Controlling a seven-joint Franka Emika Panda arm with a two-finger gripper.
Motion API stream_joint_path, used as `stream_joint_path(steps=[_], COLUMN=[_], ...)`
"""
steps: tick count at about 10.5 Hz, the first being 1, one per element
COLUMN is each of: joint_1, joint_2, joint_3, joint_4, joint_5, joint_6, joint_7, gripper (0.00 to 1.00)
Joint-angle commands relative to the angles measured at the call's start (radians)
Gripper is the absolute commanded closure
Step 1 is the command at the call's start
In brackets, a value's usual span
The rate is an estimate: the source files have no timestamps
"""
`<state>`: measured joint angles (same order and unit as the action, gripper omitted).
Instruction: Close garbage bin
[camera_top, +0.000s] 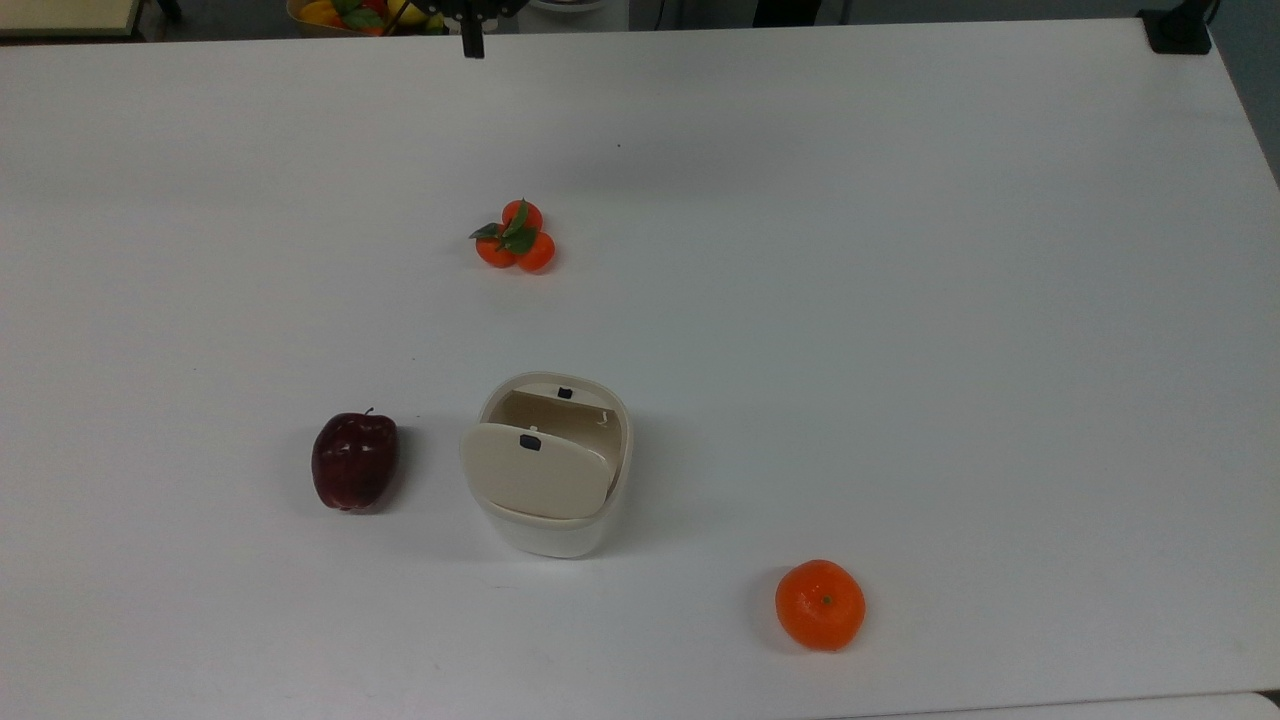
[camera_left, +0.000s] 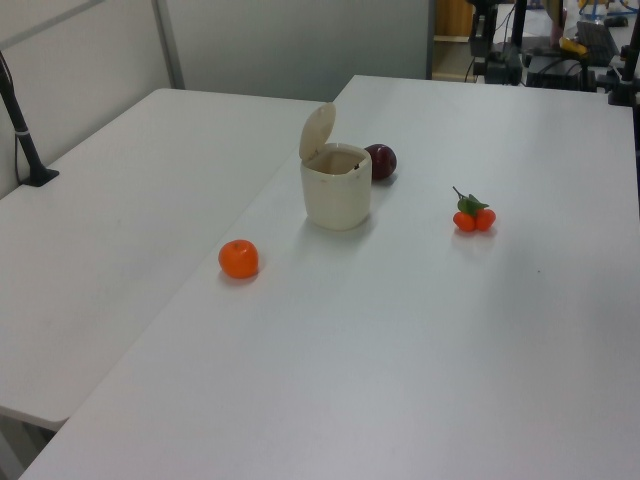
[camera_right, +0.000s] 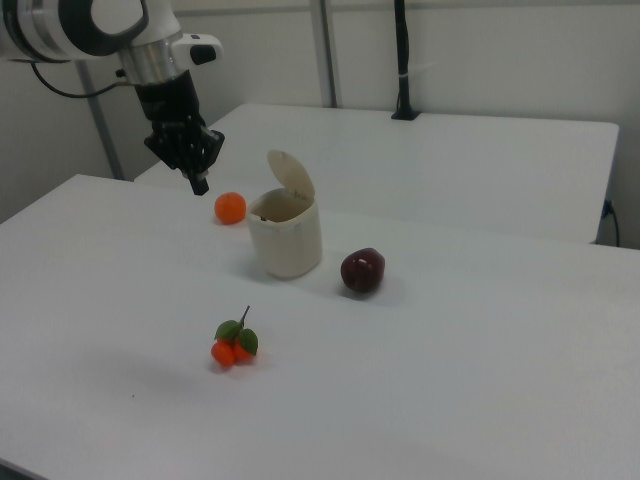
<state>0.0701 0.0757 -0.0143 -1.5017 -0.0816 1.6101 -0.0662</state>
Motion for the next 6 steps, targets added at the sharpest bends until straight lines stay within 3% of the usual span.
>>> stream_joint_path(steps=[1,4,6], joint_1=[0.002,-0.004,-0.004], joint_2=[0.053,0.122,0.177], joint_3=[-0.004,-0.006,-0.006], joint_4=[0.003,0.005,0.005], joint_5=[0.008,0.002,0.003], joint_6=[0.179,0.510,0.693], joint_7=[0.061,0.196,0.204], gripper=[1.00,1.00,1.00])
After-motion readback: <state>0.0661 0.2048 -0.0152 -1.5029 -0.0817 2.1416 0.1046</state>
